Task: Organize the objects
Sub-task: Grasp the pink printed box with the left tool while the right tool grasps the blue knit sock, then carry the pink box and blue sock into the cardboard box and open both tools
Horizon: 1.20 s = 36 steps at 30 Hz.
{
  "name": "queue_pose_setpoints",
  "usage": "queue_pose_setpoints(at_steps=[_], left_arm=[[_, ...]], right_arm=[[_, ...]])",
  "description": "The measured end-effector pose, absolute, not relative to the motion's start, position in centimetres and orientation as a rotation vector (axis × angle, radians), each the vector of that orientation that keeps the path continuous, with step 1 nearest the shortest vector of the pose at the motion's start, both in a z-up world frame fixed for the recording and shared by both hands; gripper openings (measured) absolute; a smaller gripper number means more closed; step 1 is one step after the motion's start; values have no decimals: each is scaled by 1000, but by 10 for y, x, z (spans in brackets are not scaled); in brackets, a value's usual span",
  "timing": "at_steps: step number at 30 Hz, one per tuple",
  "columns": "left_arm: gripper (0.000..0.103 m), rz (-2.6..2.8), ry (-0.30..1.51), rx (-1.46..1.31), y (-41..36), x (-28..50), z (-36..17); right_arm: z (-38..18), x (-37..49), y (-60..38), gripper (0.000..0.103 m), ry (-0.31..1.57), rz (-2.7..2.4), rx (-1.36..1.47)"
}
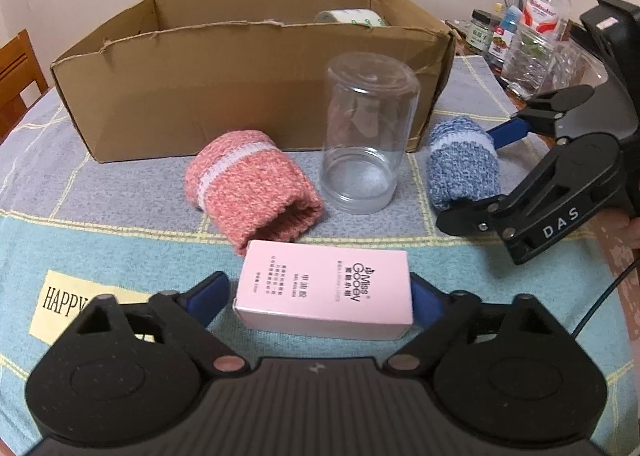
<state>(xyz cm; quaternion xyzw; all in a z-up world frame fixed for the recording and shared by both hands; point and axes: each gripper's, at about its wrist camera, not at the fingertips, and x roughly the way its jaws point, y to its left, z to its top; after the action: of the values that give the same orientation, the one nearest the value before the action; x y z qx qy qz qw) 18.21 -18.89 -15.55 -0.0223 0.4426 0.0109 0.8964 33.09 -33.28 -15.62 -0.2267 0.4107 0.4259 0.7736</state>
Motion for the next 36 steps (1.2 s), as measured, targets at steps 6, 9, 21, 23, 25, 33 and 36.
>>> queue_pose_setpoints(at_steps=[6,9,21,23,25,33,36], left_arm=[[82,4,910,-42,-191,182,-154],[81,-1,910,-30,-192,182,-152],[80,-80,905,-18,-184,181,-129],[80,-96,903,-23,-181,180,-122],[80,-112,900,-28,-178,180,-114],[80,-120,876,-24,-164,184,-77],[80,-113,870,-13,-157,190,-66]], right_arm=[[-156,329,-328,103,889,926,-493],[-155,326,-327,102,892,926,-496],[-140,325,-332,80,994,861,-400],[-136,325,-335,79,1016,842,-364],[-130,322,-337,79,1026,822,-350],[-90,307,-339,79,1012,746,-381],[-71,303,-337,79,997,726,-380]])
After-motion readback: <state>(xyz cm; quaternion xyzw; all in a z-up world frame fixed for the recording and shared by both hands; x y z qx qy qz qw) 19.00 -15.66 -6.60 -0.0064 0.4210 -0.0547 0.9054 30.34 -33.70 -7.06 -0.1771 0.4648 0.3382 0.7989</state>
